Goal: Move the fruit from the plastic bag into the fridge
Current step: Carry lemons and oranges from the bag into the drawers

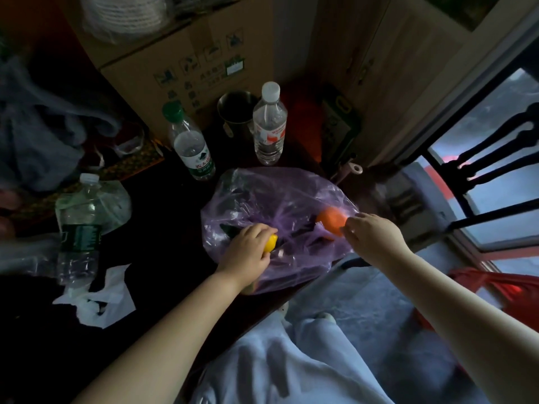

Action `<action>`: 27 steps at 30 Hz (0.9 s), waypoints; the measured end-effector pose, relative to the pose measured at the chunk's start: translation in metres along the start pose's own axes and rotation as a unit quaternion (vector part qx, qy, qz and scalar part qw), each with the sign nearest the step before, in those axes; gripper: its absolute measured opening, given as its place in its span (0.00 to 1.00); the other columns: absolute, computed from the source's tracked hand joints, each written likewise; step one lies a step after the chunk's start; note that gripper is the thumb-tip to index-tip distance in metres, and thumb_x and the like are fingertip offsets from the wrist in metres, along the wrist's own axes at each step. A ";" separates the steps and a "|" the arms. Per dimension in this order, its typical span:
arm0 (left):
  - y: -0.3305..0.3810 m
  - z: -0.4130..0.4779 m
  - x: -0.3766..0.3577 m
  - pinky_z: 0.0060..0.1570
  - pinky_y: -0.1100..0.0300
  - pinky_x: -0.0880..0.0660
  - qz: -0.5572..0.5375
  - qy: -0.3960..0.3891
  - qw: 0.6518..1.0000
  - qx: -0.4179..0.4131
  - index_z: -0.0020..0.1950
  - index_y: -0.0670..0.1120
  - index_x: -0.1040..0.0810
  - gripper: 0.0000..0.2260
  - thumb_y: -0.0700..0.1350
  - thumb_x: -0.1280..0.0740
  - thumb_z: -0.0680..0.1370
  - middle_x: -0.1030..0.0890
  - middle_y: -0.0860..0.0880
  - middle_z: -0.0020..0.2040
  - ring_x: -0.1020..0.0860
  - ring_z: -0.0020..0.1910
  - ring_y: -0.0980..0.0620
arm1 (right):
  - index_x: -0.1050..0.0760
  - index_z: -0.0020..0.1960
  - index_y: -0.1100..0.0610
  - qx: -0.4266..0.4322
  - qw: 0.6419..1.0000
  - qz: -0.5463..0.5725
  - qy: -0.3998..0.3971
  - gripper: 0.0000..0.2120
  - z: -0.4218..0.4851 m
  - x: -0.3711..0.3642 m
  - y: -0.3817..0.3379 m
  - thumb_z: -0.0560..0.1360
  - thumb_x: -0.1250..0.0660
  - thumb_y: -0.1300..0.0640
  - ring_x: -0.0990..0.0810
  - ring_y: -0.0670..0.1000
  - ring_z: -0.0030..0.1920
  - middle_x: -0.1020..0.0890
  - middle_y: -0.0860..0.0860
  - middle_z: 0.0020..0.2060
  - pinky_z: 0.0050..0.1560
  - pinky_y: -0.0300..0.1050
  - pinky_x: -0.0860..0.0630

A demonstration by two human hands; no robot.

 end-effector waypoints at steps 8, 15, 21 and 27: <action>0.002 -0.006 0.001 0.62 0.60 0.32 -0.011 0.010 1.000 0.010 0.66 0.48 0.27 0.22 0.40 0.32 0.72 0.27 0.51 0.62 0.31 0.63 0.51 | 0.35 0.67 0.54 -0.064 0.997 0.032 -0.024 0.33 0.011 -0.013 -0.008 0.70 0.32 0.37 0.24 0.57 0.57 0.27 0.54 0.59 0.44 0.49 0.25; 0.003 -0.009 0.002 0.61 0.62 0.33 -0.012 0.019 1.000 0.006 0.66 0.47 0.28 0.22 0.40 0.32 0.72 0.27 0.51 0.62 0.31 0.63 0.50 | 0.37 0.64 0.58 -0.110 0.983 0.145 -0.007 0.35 0.022 -0.023 -0.022 0.67 0.29 0.39 0.24 0.60 0.57 0.26 0.57 0.60 0.47 0.52 0.27; 0.000 -0.008 0.005 0.64 0.61 0.35 -0.011 0.022 1.000 0.015 0.69 0.44 0.30 0.25 0.42 0.32 0.72 0.28 0.48 0.64 0.31 0.64 0.49 | 0.41 0.71 0.55 -0.106 0.983 0.149 -0.024 0.42 0.025 -0.034 -0.030 0.65 0.27 0.41 0.29 0.61 0.63 0.31 0.58 0.65 0.49 0.56 0.25; 0.000 -0.003 0.018 0.62 0.62 0.34 -0.030 0.037 0.999 0.016 0.69 0.46 0.31 0.25 0.43 0.32 0.73 0.30 0.49 0.66 0.31 0.65 0.52 | 0.38 0.69 0.53 -0.104 0.977 0.185 0.011 0.38 0.021 -0.018 -0.035 0.66 0.27 0.43 0.30 0.59 0.64 0.30 0.56 0.65 0.54 0.54 0.27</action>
Point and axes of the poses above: each hand's wrist, its own z-axis towards the middle knuckle, its own x-axis out of the back of the hand, y = z × x, the point moved 5 cm from there along z, towards the middle knuckle
